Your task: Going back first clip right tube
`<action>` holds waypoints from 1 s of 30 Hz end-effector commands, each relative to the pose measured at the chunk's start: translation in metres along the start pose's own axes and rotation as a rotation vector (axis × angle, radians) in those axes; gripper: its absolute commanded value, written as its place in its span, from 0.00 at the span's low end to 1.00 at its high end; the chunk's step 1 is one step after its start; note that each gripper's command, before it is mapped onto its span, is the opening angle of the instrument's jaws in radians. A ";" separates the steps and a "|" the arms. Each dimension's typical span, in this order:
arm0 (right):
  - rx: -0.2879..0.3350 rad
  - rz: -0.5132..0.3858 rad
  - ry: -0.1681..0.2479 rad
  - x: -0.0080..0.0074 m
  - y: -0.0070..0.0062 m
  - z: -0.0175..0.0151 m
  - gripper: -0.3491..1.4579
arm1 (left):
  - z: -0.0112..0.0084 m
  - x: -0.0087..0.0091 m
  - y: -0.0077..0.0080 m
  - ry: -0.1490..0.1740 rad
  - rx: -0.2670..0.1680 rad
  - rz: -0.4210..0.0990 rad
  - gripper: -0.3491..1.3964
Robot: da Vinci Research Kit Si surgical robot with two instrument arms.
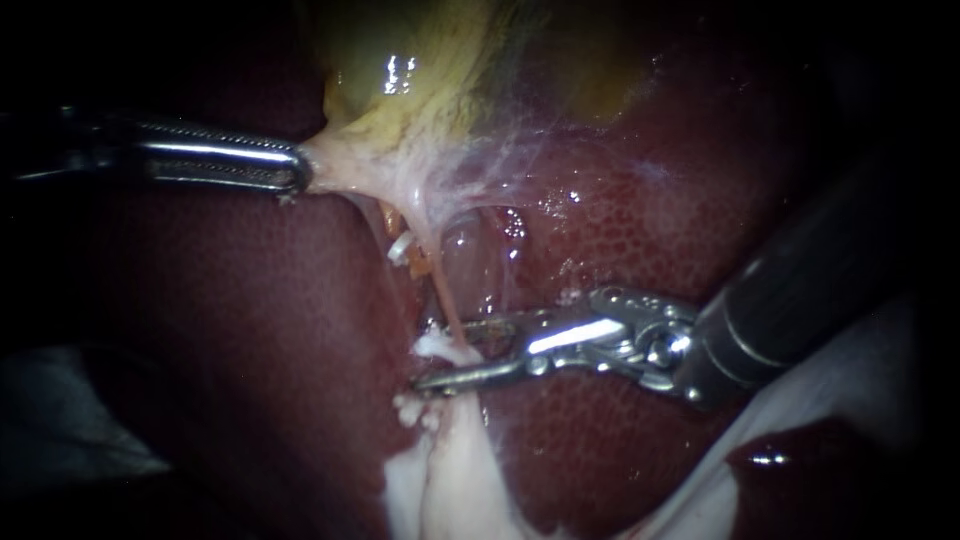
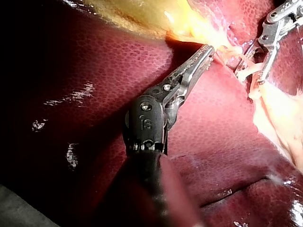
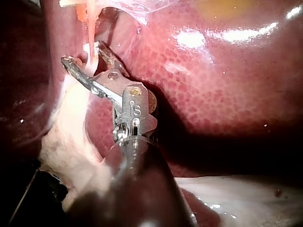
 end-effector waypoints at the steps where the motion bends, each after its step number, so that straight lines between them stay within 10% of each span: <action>1: -0.001 -0.009 -0.005 0.0003 -0.0001 -0.0003 0.45 | -0.0001 0.0000 0.0000 0.000 -0.002 0.001 0.00; 19: -0.004 -0.233 -0.078 0.0026 -0.0028 -0.0046 0.47 | -0.0004 -0.0001 0.0000 0.000 -0.001 0.001 0.00; 25: -0.100 -0.451 -0.201 0.0037 -0.0047 -0.0069 0.47 | -0.0005 -0.0001 0.0000 0.000 -0.001 0.001 0.00; 30: -0.186 -0.564 -0.226 0.0051 -0.0063 -0.0099 0.47 | -0.0004 -0.0001 0.0000 0.000 -0.001 0.001 0.00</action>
